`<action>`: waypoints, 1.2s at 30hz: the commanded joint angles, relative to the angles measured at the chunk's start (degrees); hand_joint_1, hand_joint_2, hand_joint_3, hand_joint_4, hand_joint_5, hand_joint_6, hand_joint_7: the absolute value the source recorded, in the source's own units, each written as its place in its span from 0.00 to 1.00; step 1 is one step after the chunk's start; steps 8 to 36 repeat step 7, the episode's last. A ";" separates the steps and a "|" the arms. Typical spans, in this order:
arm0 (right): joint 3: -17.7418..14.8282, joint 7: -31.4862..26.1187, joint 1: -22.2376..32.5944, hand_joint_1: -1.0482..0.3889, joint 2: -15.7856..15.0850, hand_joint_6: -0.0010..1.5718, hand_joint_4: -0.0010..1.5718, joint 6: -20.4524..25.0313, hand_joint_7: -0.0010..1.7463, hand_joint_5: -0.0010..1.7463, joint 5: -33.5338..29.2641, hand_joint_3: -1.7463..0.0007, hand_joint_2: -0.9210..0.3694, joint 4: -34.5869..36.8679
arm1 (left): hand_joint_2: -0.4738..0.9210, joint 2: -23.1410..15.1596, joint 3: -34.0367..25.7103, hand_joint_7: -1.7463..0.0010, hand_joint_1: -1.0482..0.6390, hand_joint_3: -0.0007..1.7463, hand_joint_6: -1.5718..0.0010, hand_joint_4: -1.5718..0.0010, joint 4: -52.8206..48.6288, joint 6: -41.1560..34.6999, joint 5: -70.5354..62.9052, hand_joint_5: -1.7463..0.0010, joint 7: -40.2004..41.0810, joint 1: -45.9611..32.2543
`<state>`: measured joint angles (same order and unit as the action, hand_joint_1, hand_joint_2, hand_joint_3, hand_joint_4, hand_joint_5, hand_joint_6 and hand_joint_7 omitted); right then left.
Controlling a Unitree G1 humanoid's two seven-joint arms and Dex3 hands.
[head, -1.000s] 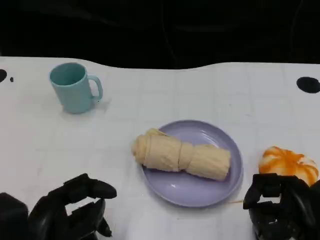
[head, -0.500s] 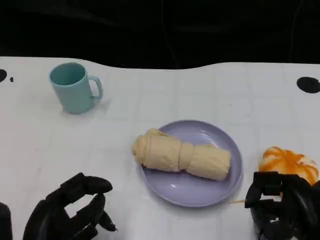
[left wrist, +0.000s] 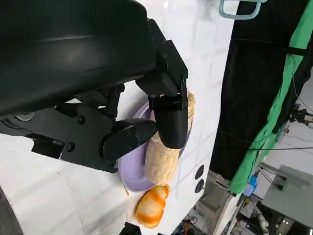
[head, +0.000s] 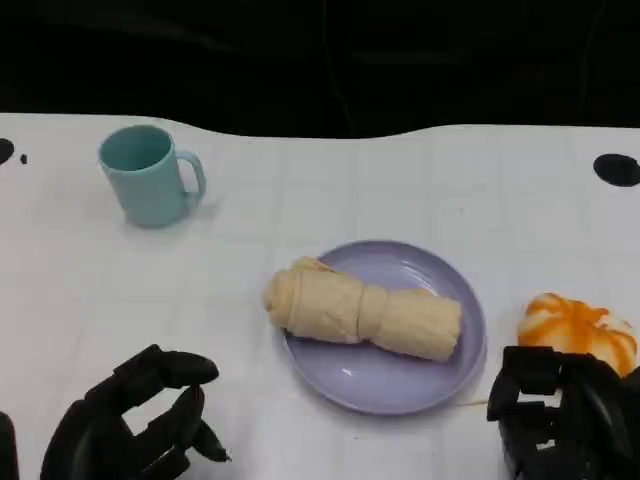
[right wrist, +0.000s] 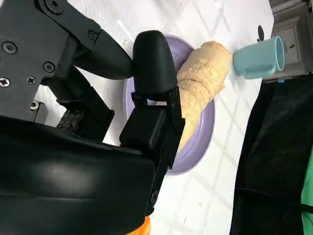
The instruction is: Grasp the towel on the left side of the plate with the left hand and place it into the plate.
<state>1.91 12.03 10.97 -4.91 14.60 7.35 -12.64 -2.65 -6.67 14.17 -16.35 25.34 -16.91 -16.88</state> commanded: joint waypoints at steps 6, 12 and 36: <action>-0.67 0.14 0.77 0.51 -0.96 0.67 0.72 1.89 0.87 0.98 0.50 0.00 0.57 -2.96 | 0.85 -0.61 0.12 0.25 0.50 0.48 0.49 0.51 -0.11 0.73 -0.30 0.07 -0.34 0.26; -0.62 0.04 0.82 0.52 -1.02 0.67 0.71 2.13 0.87 0.99 0.35 0.00 0.56 -3.24 | 0.85 -0.62 0.15 0.25 0.50 0.48 0.49 0.51 -0.19 0.71 -0.42 0.07 -0.25 0.37; -0.62 0.04 0.82 0.52 -1.02 0.67 0.71 2.13 0.87 0.99 0.35 0.00 0.56 -3.24 | 0.85 -0.62 0.15 0.25 0.50 0.48 0.49 0.51 -0.19 0.71 -0.42 0.07 -0.25 0.37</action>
